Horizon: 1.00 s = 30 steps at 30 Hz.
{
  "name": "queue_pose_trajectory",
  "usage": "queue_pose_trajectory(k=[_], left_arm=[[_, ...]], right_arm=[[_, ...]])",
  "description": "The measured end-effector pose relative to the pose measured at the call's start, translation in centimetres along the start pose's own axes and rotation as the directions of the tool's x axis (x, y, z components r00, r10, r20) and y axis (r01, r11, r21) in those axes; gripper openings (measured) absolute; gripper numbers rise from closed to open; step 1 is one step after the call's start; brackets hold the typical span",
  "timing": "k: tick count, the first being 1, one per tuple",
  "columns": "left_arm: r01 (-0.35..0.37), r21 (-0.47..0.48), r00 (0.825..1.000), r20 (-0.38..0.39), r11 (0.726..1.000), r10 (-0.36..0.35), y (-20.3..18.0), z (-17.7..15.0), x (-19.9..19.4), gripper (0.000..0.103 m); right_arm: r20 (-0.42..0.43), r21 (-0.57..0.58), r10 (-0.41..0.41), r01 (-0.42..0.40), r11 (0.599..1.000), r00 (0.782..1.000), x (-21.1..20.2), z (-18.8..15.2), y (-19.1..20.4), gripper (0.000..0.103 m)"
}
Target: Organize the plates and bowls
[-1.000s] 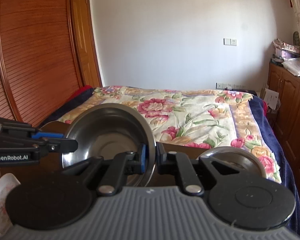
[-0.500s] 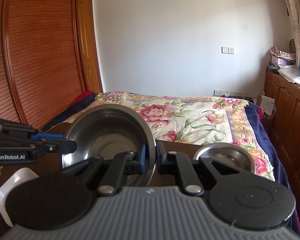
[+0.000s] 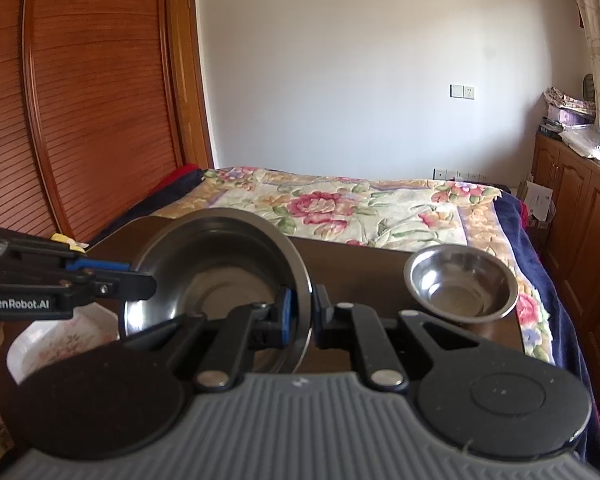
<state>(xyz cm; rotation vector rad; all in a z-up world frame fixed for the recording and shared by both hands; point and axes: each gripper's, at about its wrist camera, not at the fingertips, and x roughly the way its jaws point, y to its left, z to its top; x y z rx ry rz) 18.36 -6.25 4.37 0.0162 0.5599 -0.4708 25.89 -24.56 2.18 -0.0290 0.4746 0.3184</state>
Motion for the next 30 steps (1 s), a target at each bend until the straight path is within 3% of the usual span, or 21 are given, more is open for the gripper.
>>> queue_pose_trajectory(k=[15,30], left_arm=[[0.022,-0.014,0.999,-0.037,1.0,-0.022,-0.5,-4.1,-1.2,0.016],[0.015,-0.021,0.997,-0.075,1.0,-0.016,-0.2,-5.8,-0.5,0.016]], right_arm=[[-0.038,-0.01,0.002,-0.002,1.0,0.999,-1.1,-3.5,1.3,0.013],[-0.056,-0.054,-0.014,0.011,0.998,0.998,-1.4,-5.0,2.4,0.013]])
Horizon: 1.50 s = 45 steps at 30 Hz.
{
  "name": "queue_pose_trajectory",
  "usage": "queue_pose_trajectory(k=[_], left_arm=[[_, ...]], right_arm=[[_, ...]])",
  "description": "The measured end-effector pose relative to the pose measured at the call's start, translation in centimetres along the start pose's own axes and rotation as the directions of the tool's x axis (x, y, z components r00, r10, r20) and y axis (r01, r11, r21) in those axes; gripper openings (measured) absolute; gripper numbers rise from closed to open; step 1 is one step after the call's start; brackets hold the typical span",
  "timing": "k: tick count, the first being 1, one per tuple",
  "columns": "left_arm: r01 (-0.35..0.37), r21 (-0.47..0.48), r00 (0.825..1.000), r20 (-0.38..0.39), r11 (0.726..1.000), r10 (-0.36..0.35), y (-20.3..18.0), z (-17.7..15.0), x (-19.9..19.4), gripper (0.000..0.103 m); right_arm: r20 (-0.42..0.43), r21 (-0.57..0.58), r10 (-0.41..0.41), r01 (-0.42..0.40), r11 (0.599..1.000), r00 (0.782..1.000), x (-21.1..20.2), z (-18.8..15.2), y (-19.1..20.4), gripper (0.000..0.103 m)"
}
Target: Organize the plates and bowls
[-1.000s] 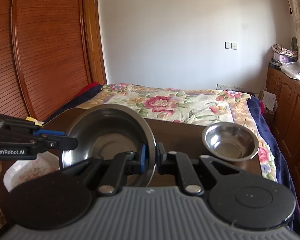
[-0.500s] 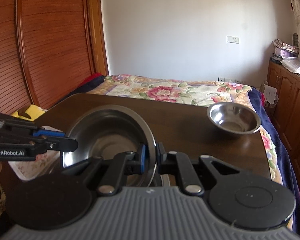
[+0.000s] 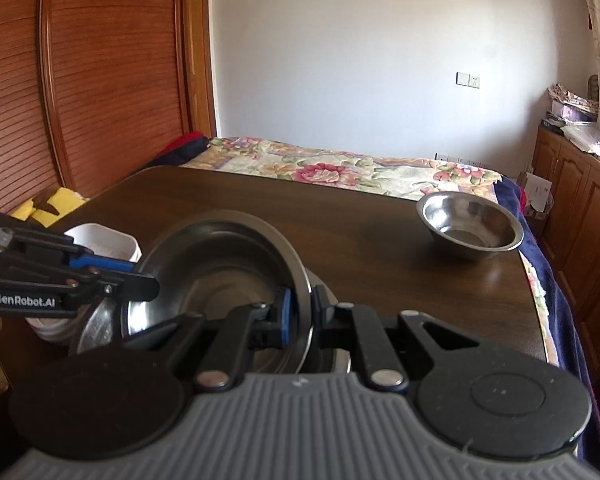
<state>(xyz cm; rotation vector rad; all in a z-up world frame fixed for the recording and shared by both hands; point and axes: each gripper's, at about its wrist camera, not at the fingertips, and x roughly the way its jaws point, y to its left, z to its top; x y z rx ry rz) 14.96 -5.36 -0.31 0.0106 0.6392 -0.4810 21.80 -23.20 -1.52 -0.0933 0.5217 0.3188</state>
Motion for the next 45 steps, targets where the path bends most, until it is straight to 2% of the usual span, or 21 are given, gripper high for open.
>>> queue_pose_trajectory(k=[27,35,45], left_arm=[[-0.003,0.0,1.0,-0.001,1.0,0.003,0.0,-0.3,0.4,0.016],[-0.011,-0.005,1.0,0.019,1.0,0.011,0.1,-0.1,-0.3,0.016],[-0.028,0.025,0.999,0.045,0.999,0.027,-0.4,1.8,0.1,0.016]], right_arm=[[-0.001,0.004,0.01,-0.01,1.0,1.0,0.6,-0.4,0.2,0.015],[0.03,0.009,0.004,-0.004,1.0,1.0,-0.1,0.1,-0.3,0.015],[0.078,0.037,-0.017,0.014,0.999,0.997,-0.6,1.0,-2.3,0.015]])
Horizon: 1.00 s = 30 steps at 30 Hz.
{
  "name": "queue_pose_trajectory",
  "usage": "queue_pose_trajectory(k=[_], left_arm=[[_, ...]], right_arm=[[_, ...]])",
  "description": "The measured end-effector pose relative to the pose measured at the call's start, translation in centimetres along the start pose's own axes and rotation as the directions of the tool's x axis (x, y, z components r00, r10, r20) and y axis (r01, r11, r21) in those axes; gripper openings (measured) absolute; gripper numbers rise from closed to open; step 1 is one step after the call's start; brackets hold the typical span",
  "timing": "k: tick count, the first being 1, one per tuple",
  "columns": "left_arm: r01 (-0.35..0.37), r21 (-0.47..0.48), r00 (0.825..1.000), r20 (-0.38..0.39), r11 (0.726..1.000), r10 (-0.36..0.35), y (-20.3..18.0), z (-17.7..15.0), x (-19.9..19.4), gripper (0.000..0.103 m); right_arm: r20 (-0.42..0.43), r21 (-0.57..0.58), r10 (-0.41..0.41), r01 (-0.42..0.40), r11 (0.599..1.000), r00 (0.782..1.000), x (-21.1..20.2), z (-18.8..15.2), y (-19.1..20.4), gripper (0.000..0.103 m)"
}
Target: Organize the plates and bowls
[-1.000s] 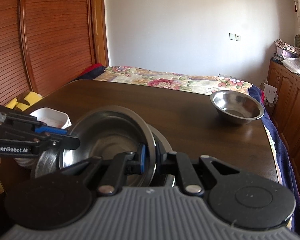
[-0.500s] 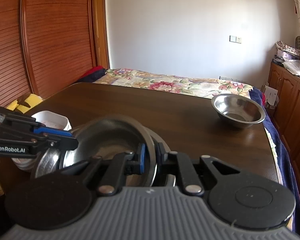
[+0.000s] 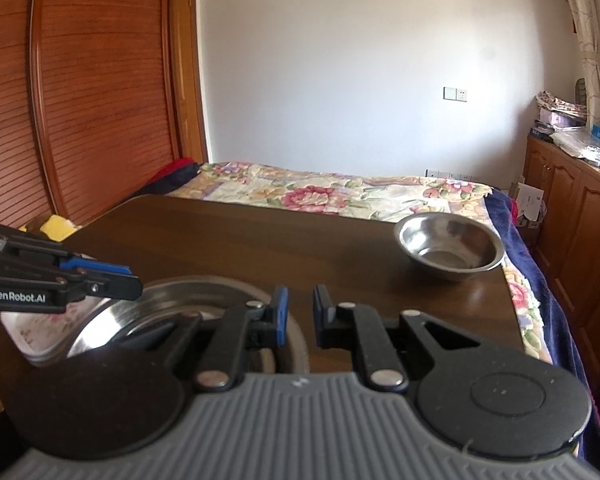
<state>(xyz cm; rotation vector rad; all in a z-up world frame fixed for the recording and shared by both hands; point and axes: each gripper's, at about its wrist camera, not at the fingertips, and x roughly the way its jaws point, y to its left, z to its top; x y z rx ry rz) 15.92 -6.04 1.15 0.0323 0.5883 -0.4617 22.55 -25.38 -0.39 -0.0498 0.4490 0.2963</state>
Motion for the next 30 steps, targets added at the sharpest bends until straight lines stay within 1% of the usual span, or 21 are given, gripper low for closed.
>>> queue_pose_trajectory(k=[3,8,11,12,13,14,16,17,19,20,22,23,27,29,30], left_arm=[[-0.005,0.013,1.0,0.0,1.0,0.005,-0.2,0.8,0.6,0.017],[-0.021,0.044,1.0,0.0,0.999,0.021,-0.6,2.3,1.8,0.023],[-0.024,0.052,1.0,0.001,0.998,0.024,-0.8,3.4,2.6,0.033],[-0.024,0.052,1.0,0.002,0.998,0.024,-0.9,3.8,2.8,0.038],[-0.024,0.053,1.0,0.003,0.998,0.024,-0.9,4.2,3.1,0.045],[-0.026,0.054,1.0,0.005,0.998,0.026,-0.9,4.7,3.4,0.048],[-0.032,0.059,0.999,0.016,0.998,0.031,-1.3,5.6,4.0,0.063],[-0.033,0.066,0.999,0.022,0.997,0.032,-1.5,6.0,4.3,0.065],[-0.037,0.079,0.999,0.035,0.996,0.035,-1.9,7.0,4.9,0.073],[-0.038,0.084,0.999,0.042,0.996,0.034,-2.1,7.4,5.2,0.075],[-0.038,0.092,0.998,0.049,0.995,0.034,-2.5,8.3,6.0,0.082],[-0.037,0.099,0.998,0.051,0.994,0.032,-2.7,8.6,6.2,0.083],[-0.033,0.133,0.998,0.059,0.991,0.026,-3.6,9.8,7.3,0.087],[-0.023,0.14,0.998,0.053,0.99,0.015,-3.8,10.1,7.7,0.088],[-0.017,0.144,0.999,0.048,0.989,0.01,-4.0,10.3,7.9,0.088]], right_arm=[[0.015,0.011,-0.011,0.011,1.0,1.0,0.2,0.3,-1.2,0.015],[0.036,0.019,-0.024,0.024,1.0,0.999,0.7,1.0,-3.2,0.015],[0.048,0.019,-0.036,0.035,0.999,0.998,1.2,1.4,-4.5,0.015],[0.054,0.019,-0.04,0.039,0.999,0.998,1.3,1.6,-4.9,0.015],[0.058,0.018,-0.047,0.046,0.999,0.997,1.5,1.7,-5.4,0.015],[0.063,0.016,-0.054,0.053,0.998,0.997,1.6,1.6,-5.8,0.015],[0.065,0.017,-0.068,0.067,0.998,0.996,2.1,1.9,-6.7,0.015],[0.063,0.023,-0.075,0.074,0.997,0.995,2.3,1.9,-7.3,0.015],[0.058,0.034,-0.083,0.081,0.996,0.995,2.7,2.0,-8.1,0.015],[0.055,0.035,-0.09,0.088,0.996,0.994,2.9,2.0,-8.4,0.017],[0.052,0.031,-0.104,0.103,0.994,0.993,3.3,2.0,-9.1,0.029],[0.052,0.031,-0.109,0.107,0.994,0.993,3.4,1.9,-9.4,0.036],[0.052,0.036,-0.128,0.126,0.991,0.99,3.8,1.9,-10.3,0.042],[0.052,0.038,-0.134,0.132,0.991,0.99,4.1,1.9,-10.7,0.047],[0.051,0.037,-0.135,0.133,0.99,0.99,4.3,1.9,-11.0,0.047]])
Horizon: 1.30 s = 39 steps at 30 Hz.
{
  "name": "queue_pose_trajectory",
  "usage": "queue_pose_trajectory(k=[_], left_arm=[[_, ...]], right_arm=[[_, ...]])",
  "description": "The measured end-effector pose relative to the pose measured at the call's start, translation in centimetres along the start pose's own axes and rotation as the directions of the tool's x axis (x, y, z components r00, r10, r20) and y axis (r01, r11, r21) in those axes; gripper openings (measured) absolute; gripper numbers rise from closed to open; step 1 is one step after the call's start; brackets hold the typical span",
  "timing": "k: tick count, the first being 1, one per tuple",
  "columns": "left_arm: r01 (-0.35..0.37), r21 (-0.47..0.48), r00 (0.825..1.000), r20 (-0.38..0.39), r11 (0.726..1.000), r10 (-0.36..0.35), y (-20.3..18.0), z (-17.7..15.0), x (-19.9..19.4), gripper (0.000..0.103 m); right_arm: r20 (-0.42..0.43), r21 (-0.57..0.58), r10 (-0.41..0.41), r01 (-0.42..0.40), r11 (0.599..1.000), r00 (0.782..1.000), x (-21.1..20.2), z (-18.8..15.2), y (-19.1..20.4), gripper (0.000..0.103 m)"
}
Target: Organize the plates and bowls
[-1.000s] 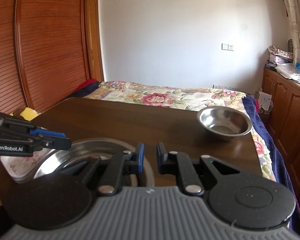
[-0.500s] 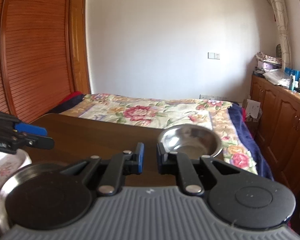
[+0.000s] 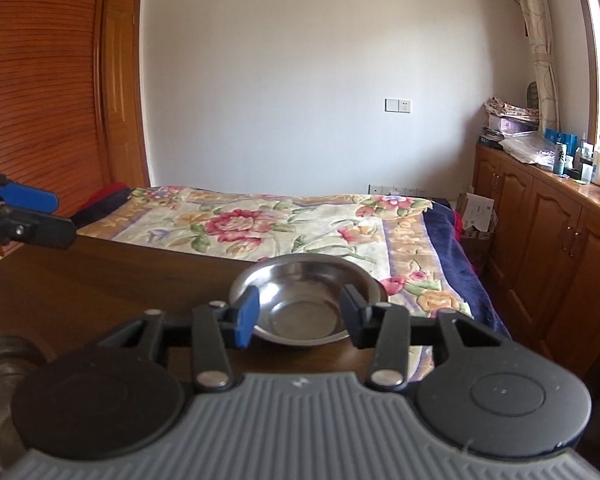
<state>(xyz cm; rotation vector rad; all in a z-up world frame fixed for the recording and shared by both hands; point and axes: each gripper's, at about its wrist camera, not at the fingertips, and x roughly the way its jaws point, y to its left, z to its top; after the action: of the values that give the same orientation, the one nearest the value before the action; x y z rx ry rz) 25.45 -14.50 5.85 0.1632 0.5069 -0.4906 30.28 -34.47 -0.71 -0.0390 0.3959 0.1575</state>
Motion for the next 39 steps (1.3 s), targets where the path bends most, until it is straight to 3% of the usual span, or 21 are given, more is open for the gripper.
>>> queue_pose_trajectory(k=[10,12,16,18,20,29,31,34,39], left_arm=[[0.029,-0.013,0.998,-0.053,0.999,-0.03,-0.8,1.5,3.1,0.087],[0.031,-0.018,0.998,-0.06,0.999,-0.032,-1.0,1.8,3.8,0.087],[0.016,0.004,0.997,-0.07,1.0,-0.015,-1.6,2.4,5.1,0.088],[0.011,0.01,0.997,-0.082,1.0,-0.01,-2.0,2.5,5.8,0.089],[0.017,0.016,0.996,-0.086,1.0,-0.016,-2.3,2.6,6.3,0.092],[0.045,0.054,0.989,-0.142,0.998,-0.037,-3.4,2.6,9.3,0.09],[0.055,0.058,0.986,-0.162,0.997,-0.044,-3.4,2.5,10.0,0.08],[0.068,0.054,0.977,-0.204,0.996,-0.055,-3.5,2.4,11.5,0.065],[0.073,0.036,0.965,-0.254,0.997,-0.062,-3.4,2.1,13.5,0.056]], right_arm=[[-0.002,0.028,-0.008,0.008,1.0,1.0,1.8,0.2,-1.5,0.053],[0.0,0.031,-0.009,0.009,0.999,1.0,2.1,0.2,-1.7,0.061],[0.0,0.041,-0.008,0.008,0.999,1.0,2.7,0.2,-2.3,0.067],[-0.001,0.046,-0.008,0.008,0.999,1.0,3.0,0.1,-2.6,0.081],[0.005,0.048,-0.013,0.012,0.999,1.0,3.3,0.0,-2.8,0.088],[-0.025,0.06,-0.004,0.005,0.998,1.0,4.7,-0.4,-4.2,0.088],[-0.03,0.07,0.007,-0.005,0.998,1.0,4.9,-0.5,-4.4,0.088],[-0.038,0.083,0.019,-0.016,0.996,0.999,5.2,-0.5,-4.5,0.08],[-0.053,0.112,0.044,-0.038,0.993,0.998,5.5,-0.8,-4.9,0.061]])
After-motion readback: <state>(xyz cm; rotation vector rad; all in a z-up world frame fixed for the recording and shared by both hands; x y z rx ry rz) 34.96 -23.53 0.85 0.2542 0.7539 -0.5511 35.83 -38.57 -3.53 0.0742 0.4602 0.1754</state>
